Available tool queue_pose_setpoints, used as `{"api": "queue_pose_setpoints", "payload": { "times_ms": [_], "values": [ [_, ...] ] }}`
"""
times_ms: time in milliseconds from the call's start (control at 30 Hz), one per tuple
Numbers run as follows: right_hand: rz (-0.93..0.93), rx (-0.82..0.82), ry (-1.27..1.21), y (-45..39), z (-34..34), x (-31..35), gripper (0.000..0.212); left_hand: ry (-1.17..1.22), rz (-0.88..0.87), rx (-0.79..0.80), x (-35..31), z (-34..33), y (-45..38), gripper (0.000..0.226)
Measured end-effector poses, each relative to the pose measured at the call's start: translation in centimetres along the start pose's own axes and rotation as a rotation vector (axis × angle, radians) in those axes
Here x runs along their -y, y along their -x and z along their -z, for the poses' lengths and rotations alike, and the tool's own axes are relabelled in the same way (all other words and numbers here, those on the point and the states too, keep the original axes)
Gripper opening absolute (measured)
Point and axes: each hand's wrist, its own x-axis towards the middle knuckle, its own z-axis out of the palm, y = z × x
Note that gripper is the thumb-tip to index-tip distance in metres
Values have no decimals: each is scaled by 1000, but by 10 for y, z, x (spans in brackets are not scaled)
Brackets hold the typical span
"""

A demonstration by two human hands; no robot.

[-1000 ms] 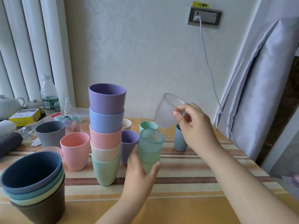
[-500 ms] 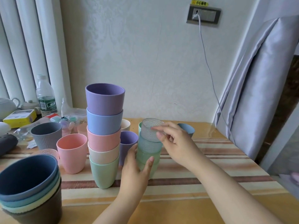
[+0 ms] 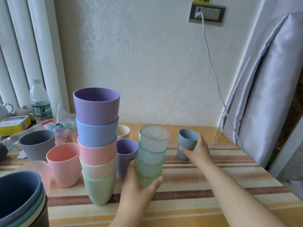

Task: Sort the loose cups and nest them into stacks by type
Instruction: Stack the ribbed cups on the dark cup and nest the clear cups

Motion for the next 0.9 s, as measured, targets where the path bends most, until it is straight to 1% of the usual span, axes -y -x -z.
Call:
{"api": "queue_pose_setpoints", "payload": {
  "times_ms": [33,100,167,267,400,500,700,800,900],
  "values": [
    [-8,-16,-46,-4,-3,1,108,-4,9,-2,2,-1,-1,60],
    [-13,-54,-124,-13,-8,3,111,-8,25,-15,6,-1,-4,53],
    [-14,-69,-152,-20,-9,4,104,6,32,-23,9,-4,-6,50],
    [12,-91,-148,-22,-6,1,95,39,55,-2,10,-15,-8,54],
    [25,-173,-149,-13,19,-11,99,24,16,61,0,-42,-15,51],
    [18,-193,-156,3,43,-29,102,44,40,60,-10,-66,-31,45],
    [-11,-97,-220,25,68,-50,102,41,52,22,-14,-108,-68,44],
    [4,-49,-232,28,64,-52,93,14,85,22,-10,-120,-79,53],
    [15,-25,-255,27,58,-52,86,-36,78,15,-3,-123,-83,56]
  ]
}}
